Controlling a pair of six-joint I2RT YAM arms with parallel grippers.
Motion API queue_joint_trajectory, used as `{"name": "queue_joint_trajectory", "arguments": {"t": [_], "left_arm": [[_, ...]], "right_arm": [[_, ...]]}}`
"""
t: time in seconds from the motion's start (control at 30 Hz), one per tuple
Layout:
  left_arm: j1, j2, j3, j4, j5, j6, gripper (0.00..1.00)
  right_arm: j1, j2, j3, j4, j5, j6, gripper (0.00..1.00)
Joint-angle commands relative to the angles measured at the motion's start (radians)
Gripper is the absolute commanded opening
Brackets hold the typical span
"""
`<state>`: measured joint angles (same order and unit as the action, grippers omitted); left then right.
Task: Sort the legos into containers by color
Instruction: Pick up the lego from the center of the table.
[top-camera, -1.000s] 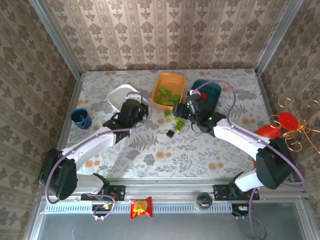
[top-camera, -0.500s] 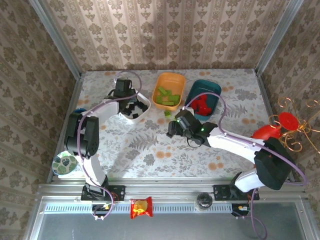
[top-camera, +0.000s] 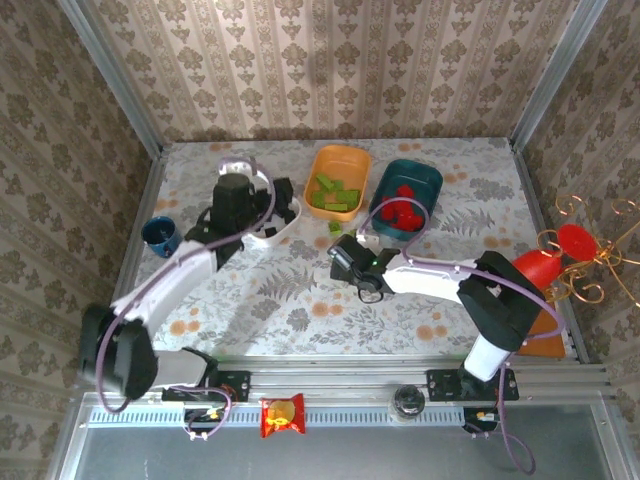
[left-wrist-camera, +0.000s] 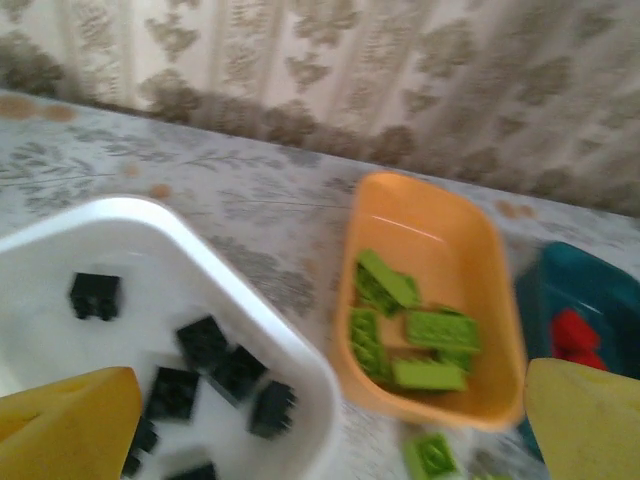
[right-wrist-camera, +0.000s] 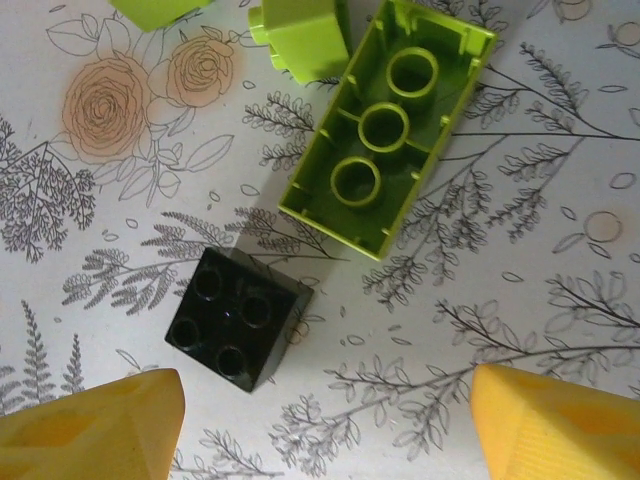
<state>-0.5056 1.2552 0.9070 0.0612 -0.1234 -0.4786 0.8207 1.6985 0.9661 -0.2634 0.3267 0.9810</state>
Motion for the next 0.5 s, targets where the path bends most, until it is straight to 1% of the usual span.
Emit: {"name": "queue_joint_trajectory", "arguments": {"t": [0.0,0.17,0.23,0.33,0.4,0.47], "left_arm": [[-0.079,-0.113,-0.138,-0.005,-0.071,-0.011,1.0],[-0.174,-0.353,-0.332,-0.052,-0.179,-0.036,1.0],[-0.187,-0.448,-0.39,-0.074,-0.195,-0.049,1.0],[-0.196,-0.563,-0.432,-0.151,-0.221,-0.06,1.0],[-0.198,-0.617,-0.447,-0.207,-0.24,-0.061,1.0],[-0.197,-0.654,-0.465,-0.246,-0.255,-0.071,1.0]], "right_arm": [[0.004,0.053,0.056,0.019,0.034,0.046,0.77],[0.004,0.116,0.103,0.028,0.032,0.038,0.76],[0.003,0.134,0.114,0.026,0.032,0.038,0.75],[0.0,0.168,0.133,-0.004,0.027,0.047,0.72],[0.0,0.182,0.136,-0.012,0.016,0.046,0.68],[0.001,0.185,0.132,-0.011,0.012,0.041,0.61]]}}
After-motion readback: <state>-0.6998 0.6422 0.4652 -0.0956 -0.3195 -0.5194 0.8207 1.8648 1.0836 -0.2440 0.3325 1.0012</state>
